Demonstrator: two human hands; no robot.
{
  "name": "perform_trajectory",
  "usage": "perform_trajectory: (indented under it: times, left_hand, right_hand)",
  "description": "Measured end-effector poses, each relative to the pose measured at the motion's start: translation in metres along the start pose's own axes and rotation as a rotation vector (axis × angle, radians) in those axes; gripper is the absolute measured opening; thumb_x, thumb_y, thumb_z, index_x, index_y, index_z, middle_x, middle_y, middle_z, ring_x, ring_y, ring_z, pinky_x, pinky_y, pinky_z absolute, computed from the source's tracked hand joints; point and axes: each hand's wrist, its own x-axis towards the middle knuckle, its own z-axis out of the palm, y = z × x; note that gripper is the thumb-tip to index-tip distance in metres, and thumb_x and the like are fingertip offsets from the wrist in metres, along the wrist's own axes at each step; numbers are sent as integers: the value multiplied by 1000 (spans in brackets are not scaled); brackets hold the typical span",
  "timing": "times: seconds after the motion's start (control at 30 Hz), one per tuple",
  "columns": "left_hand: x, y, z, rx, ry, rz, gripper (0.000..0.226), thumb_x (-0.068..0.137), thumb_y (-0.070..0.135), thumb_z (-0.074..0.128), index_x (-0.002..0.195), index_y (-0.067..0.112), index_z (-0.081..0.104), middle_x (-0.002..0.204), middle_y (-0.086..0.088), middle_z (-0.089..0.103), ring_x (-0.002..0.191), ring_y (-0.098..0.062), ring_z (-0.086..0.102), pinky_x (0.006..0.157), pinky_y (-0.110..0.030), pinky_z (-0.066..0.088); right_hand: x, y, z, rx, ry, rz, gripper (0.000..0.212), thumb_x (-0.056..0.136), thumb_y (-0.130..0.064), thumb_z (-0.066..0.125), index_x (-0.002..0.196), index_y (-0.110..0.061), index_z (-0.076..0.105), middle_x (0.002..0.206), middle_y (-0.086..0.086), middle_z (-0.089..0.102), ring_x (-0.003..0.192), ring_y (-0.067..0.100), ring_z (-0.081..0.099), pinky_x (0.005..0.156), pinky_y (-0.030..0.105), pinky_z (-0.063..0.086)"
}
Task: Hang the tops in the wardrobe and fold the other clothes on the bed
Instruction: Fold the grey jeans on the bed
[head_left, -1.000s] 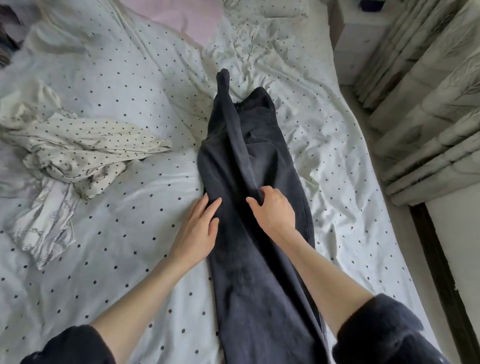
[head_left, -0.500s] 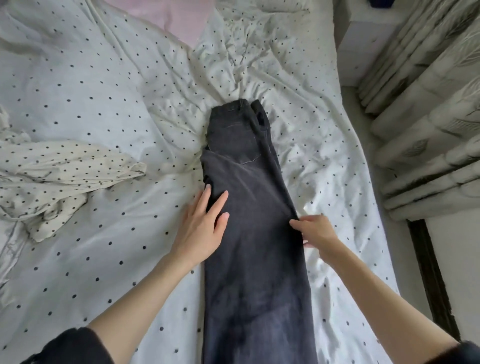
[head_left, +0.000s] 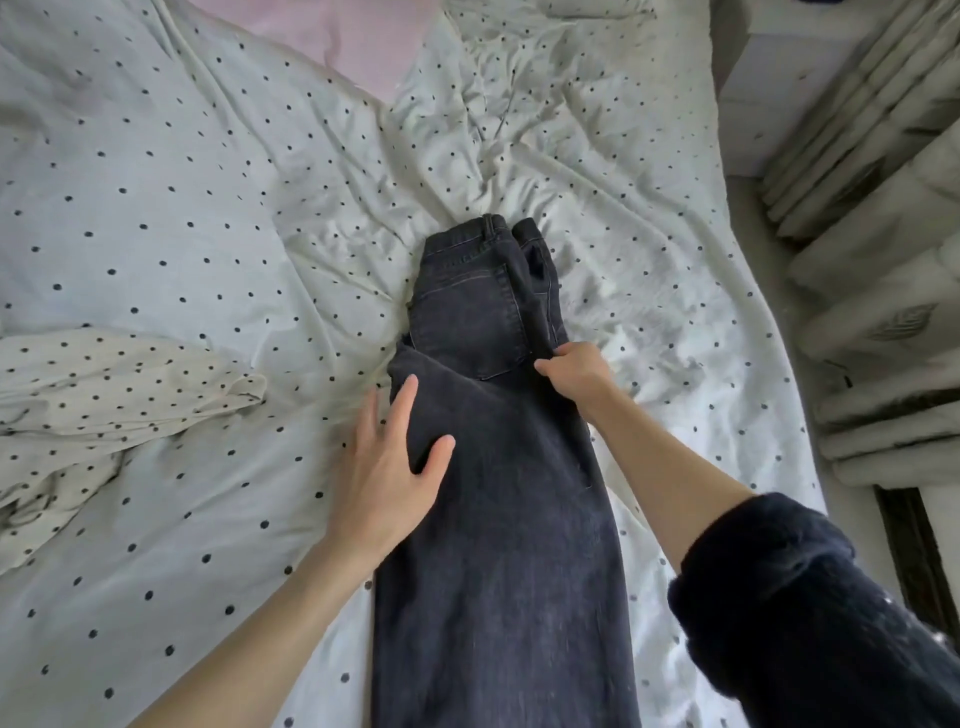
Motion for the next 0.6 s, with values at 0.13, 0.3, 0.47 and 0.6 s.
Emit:
perform_trajectory:
  times: [0.13, 0.3, 0.47, 0.6]
  left_hand:
    - [19, 8, 7, 390, 11, 136, 63, 95, 47, 35, 150, 25, 16, 159, -5, -6, 145, -25, -9, 116, -48, 1]
    - [27, 5, 13, 581, -115, 190, 69, 90, 60, 9, 151, 29, 2, 159, 4, -6, 145, -24, -10, 117, -47, -1]
    - [16, -3, 25, 651, -259, 183, 64, 93, 58, 10, 150, 31, -4, 158, 7, -14, 144, -21, -17, 117, -46, 4]
    - [21, -8, 28, 626, -328, 148, 64, 94, 58, 9, 149, 32, -8, 157, 7, -19, 143, -21, -21, 117, -46, 1]
  right_hand:
    - [14, -21, 0, -60, -34, -68, 28, 90, -22, 58, 108, 0, 57, 98, 12, 58, 101, 29, 56, 76, 32, 42]
    - [13, -28, -23, 236, 23, -207, 31, 94, -24, 52, 98, 4, 63, 72, 6, 52, 71, 18, 50, 67, 29, 41]
    - [7, 30, -21, 244, 83, 27, 28, 94, -21, 53, 95, 5, 63, 66, 5, 44, 60, 16, 40, 52, 23, 34]
    - [11, 37, -14, 150, 66, 71, 23, 93, -22, 54, 98, -3, 66, 61, 1, 46, 56, 13, 41, 48, 23, 31]
